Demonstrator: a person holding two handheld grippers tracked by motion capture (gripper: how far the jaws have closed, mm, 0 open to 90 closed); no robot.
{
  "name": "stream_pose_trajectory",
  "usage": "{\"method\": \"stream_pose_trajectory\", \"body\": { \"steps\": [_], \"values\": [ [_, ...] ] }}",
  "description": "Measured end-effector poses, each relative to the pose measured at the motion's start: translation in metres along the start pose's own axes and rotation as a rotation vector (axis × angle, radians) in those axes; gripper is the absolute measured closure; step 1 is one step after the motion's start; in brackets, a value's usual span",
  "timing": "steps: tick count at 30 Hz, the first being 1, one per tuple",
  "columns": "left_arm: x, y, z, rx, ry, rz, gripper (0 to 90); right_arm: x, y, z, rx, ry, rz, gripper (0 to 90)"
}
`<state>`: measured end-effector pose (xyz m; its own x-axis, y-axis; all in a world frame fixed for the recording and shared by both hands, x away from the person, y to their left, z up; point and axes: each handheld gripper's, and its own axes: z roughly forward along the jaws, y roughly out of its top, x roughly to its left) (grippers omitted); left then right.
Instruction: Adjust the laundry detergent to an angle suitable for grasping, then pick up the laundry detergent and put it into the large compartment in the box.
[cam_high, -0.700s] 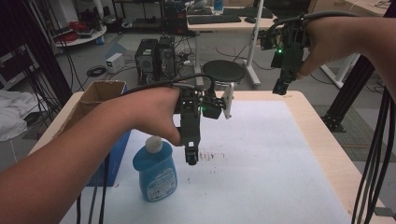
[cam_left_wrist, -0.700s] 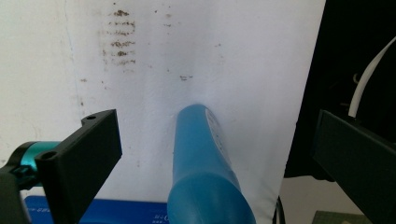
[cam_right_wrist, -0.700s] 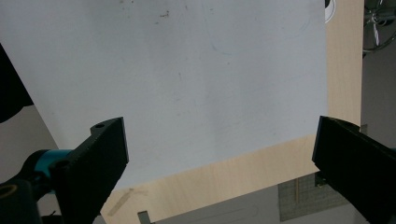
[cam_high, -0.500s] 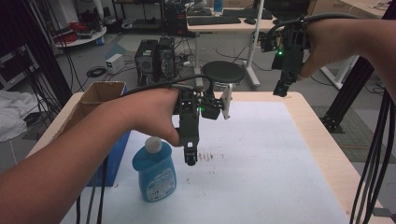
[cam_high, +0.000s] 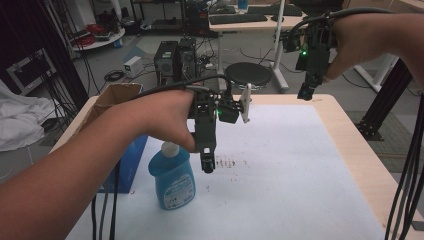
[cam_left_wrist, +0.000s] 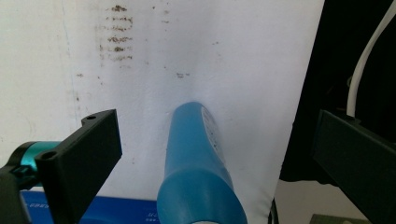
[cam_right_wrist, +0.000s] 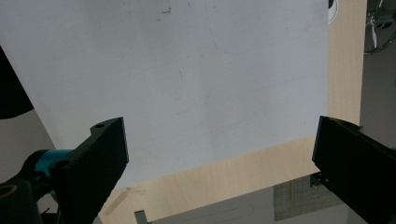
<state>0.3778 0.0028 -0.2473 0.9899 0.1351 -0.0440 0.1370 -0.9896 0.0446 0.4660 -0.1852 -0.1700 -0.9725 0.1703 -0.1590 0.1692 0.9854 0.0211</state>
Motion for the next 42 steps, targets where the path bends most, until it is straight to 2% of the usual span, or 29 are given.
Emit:
{"method": "stream_pose_trajectory", "body": {
  "steps": [6, 7, 10, 15, 16, 19, 22, 26, 29, 31, 32, 33, 38, 42],
  "values": [
    [0.006, 0.002, 0.003, 0.001, -0.007, 0.004, 1.7, -0.004, -0.001, 0.004, 0.014, 0.005, 0.009, 2.5],
    [0.005, 0.002, 0.004, 0.002, -0.007, 0.005, 1.7, -0.004, -0.003, 0.006, 0.012, 0.007, 0.022, 2.6],
    [0.004, 0.003, 0.006, 0.001, -0.013, 0.011, 1.7, -0.004, -0.005, 0.007, 0.011, 0.009, 0.013, 2.6],
    [0.002, 0.001, 0.004, -0.014, -0.012, 0.005, 1.7, -0.006, -0.007, 0.007, 0.008, 0.008, 0.031, 2.5],
    [0.002, -0.003, 0.003, -0.030, -0.025, -0.009, 1.7, -0.007, -0.006, 0.009, 0.015, 0.009, 0.032, 2.5],
    [0.002, -0.007, 0.001, -0.031, -0.019, -0.023, 1.7, -0.007, -0.004, 0.012, 0.023, 0.016, 0.024, 2.5],
    [0.001, -0.016, -0.004, -0.022, -0.010, -0.055, 1.7, -0.009, -0.001, 0.016, 0.033, 0.022, 0.003, 2.5],
    [0.000, -0.026, -0.011, -0.034, 0.000, -0.082, 1.7, -0.011, 0.000, 0.017, 0.025, 0.025, -0.004, 2.5],
    [-0.001, -0.041, -0.021, -0.060, -0.026, -0.120, 1.7, -0.011, 0.001, 0.018, 0.027, 0.024, -0.007, 2.5],
    [-0.001, -0.041, -0.021, -0.060, -0.026, -0.120, 1.7, -0.011, 0.001, 0.019, 0.028, 0.022, -0.009, 2.5],
    [-0.002, -0.050, -0.026, -0.069, -0.020, -0.139, 1.7, -0.010, 0.002, 0.019, 0.035, 0.022, -0.016, 2.5],
    [-0.002, -0.053, -0.027, -0.075, -0.023, -0.145, 1.7, -0.010, 0.002, 0.020, 0.034, 0.023, -0.011, 2.5],
    [-0.003, -0.067, -0.030, -0.091, -0.013, -0.166, 1.7, -0.009, 0.003, 0.019, 0.037, 0.019, -0.014, 2.5],
    [-0.004, -0.075, -0.024, -0.096, -0.010, -0.194, 1.7, -0.007, 0.005, 0.018, 0.037, 0.015, -0.016, 2.5]
  ]
}}
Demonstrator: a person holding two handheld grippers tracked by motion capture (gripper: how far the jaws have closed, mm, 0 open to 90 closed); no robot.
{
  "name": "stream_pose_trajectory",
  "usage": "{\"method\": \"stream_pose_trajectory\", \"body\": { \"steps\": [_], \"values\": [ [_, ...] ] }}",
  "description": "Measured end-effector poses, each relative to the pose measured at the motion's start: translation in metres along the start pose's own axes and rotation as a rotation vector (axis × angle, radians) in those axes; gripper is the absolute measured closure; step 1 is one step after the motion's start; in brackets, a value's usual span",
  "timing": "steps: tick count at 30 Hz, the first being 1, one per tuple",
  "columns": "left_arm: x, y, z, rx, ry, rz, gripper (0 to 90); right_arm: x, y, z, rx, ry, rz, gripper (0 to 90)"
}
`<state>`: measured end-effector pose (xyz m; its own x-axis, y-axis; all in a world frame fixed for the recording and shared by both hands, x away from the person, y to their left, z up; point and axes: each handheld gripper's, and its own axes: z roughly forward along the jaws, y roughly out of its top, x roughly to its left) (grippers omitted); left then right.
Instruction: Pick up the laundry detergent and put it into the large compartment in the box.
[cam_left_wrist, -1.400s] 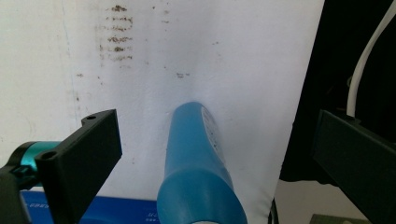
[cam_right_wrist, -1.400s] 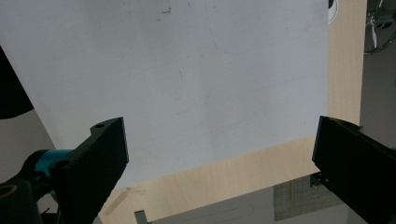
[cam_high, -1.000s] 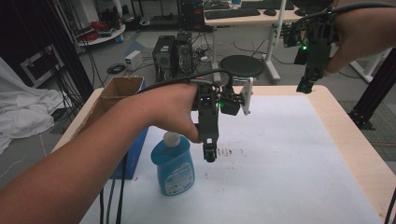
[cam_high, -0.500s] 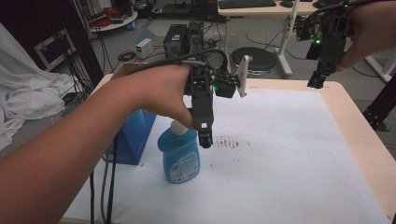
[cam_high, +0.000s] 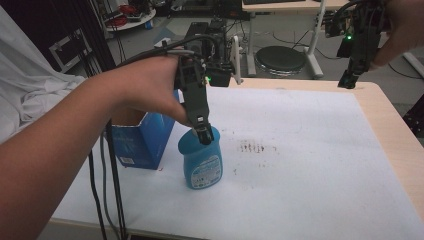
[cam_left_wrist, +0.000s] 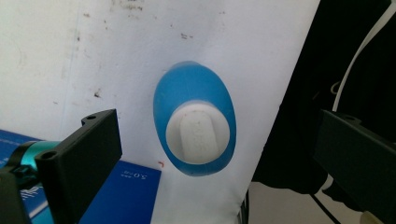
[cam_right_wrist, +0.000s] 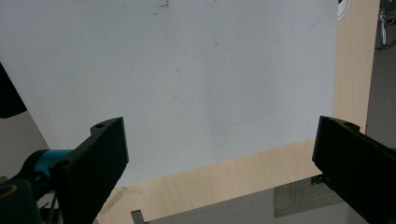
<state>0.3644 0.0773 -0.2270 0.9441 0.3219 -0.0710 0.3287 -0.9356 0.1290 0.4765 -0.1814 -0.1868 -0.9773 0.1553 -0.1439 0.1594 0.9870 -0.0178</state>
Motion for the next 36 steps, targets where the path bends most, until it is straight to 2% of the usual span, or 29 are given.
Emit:
{"method": "stream_pose_trajectory", "body": {
  "steps": [7, 9, 10, 14, 24, 29, 36],
  "values": [
    [0.001, -0.014, 0.016, -0.006, 0.007, -0.053, 1.7, 0.003, 0.003, -0.001, 0.003, -0.003, -0.006, 2.5],
    [0.001, -0.014, 0.016, -0.006, 0.007, -0.053, 1.7, 0.003, 0.003, -0.001, 0.002, -0.003, -0.003, 2.5],
    [0.002, -0.019, 0.022, 0.002, 0.030, -0.085, 1.7, 0.003, 0.003, -0.001, 0.002, -0.003, -0.003, 2.5],
    [0.005, -0.023, 0.032, -0.008, 0.025, -0.114, 1.7, 0.004, 0.004, 0.004, -0.001, 0.008, 0.001, 2.5],
    [0.003, -0.022, 0.044, -0.018, 0.031, -0.127, 1.7, 0.003, 0.005, 0.013, -0.002, 0.015, -0.011, 2.5],
    [0.003, -0.019, 0.051, 0.005, 0.046, -0.125, 1.7, 0.004, 0.006, 0.017, 0.005, 0.015, -0.012, 2.5],
    [0.003, -0.015, 0.057, 0.010, 0.060, -0.118, 1.7, 0.004, 0.008, 0.018, 0.002, 0.015, -0.017, 2.5]
  ]
}}
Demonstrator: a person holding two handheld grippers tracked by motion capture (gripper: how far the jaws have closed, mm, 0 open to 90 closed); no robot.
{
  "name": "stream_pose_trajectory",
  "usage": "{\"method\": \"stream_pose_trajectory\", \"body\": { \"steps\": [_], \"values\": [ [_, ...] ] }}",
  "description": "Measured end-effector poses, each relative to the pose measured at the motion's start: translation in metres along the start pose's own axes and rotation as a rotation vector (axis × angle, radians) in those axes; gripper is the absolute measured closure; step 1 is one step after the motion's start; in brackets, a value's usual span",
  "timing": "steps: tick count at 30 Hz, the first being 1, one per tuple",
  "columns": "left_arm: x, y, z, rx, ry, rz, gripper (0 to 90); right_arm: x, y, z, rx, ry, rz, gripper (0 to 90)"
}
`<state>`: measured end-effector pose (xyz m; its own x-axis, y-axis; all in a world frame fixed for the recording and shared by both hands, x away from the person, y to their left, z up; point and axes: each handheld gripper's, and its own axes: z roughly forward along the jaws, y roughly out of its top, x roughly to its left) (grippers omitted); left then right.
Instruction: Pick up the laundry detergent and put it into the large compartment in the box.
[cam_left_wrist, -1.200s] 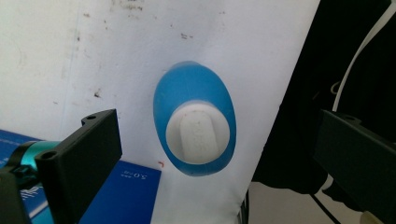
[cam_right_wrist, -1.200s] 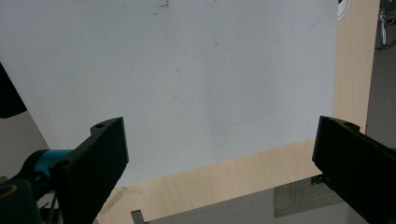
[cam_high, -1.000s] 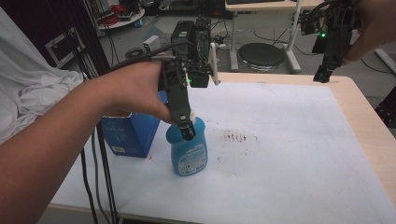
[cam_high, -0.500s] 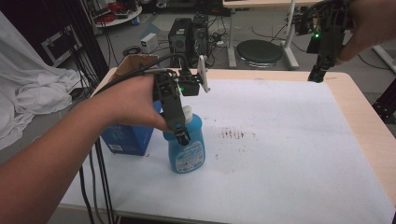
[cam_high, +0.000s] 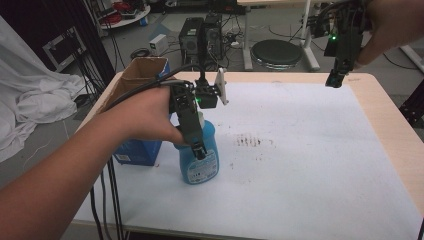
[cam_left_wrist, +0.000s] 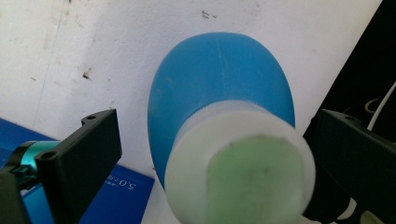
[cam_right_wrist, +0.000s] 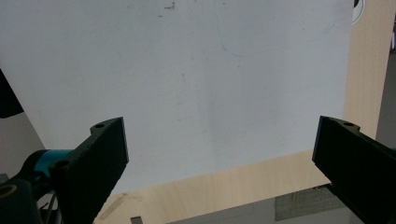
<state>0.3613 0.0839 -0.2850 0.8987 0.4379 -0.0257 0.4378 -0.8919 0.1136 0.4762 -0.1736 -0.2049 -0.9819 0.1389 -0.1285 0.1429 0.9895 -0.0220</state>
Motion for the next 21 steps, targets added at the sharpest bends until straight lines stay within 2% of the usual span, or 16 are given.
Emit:
{"method": "stream_pose_trajectory", "body": {
  "steps": [8, 11, 21],
  "values": [
    [-0.002, 0.003, 0.007, 0.024, 0.017, 0.008, 1.7, 0.001, 0.000, 0.001, 0.001, -0.004, 0.008, 2.5],
    [-0.002, 0.003, 0.009, 0.015, 0.008, 0.007, 1.7, 0.001, 0.001, 0.001, -0.004, -0.002, 0.003, 2.5],
    [-0.003, 0.002, 0.014, 0.001, 0.023, -0.005, 1.7, 0.001, 0.005, 0.006, 0.000, 0.004, 0.000, 2.5]
  ]
}}
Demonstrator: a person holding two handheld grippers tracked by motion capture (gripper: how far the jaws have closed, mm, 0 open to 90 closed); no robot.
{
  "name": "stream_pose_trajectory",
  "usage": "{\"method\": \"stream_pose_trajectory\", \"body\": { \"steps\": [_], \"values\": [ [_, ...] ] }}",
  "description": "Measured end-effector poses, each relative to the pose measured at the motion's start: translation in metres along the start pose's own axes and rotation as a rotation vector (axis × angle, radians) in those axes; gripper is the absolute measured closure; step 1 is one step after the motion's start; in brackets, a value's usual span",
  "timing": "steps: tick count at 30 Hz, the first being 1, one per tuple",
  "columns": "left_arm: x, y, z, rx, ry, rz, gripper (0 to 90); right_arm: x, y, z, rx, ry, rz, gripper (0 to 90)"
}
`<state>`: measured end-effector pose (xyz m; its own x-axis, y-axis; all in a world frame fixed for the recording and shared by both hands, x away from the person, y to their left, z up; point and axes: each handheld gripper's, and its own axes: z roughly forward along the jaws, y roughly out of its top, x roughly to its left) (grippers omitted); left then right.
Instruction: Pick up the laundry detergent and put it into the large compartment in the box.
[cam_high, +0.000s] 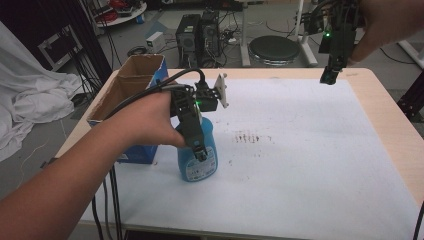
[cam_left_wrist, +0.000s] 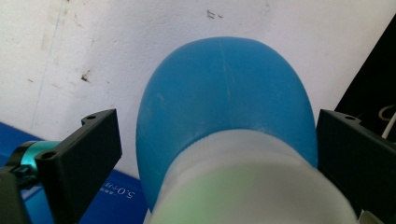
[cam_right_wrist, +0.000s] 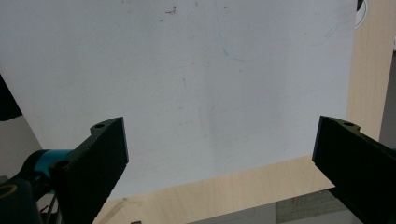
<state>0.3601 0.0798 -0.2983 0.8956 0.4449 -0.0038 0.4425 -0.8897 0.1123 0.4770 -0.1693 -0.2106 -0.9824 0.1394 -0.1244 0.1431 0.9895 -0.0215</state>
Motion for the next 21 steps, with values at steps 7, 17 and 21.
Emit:
{"method": "stream_pose_trajectory", "body": {
  "steps": [7, 17, 21],
  "values": [
    [-0.0008, 0.0027, -0.0003, -0.002, 0.018, -0.004, 4.2, -0.0001, 0.0013, 0.0006, -0.004, -0.001, 0.001, 2.5],
    [-0.0018, 0.0042, -0.0002, 0.019, 0.030, 0.005, 11.1, -0.0008, -0.0021, 0.0018, -0.006, -0.002, 0.005, 2.5],
    [-0.0022, 0.0044, -0.0002, 0.029, 0.036, 0.004, 12.0, -0.0005, -0.0023, 0.0020, -0.006, -0.004, 0.010, 2.5]
  ]
}}
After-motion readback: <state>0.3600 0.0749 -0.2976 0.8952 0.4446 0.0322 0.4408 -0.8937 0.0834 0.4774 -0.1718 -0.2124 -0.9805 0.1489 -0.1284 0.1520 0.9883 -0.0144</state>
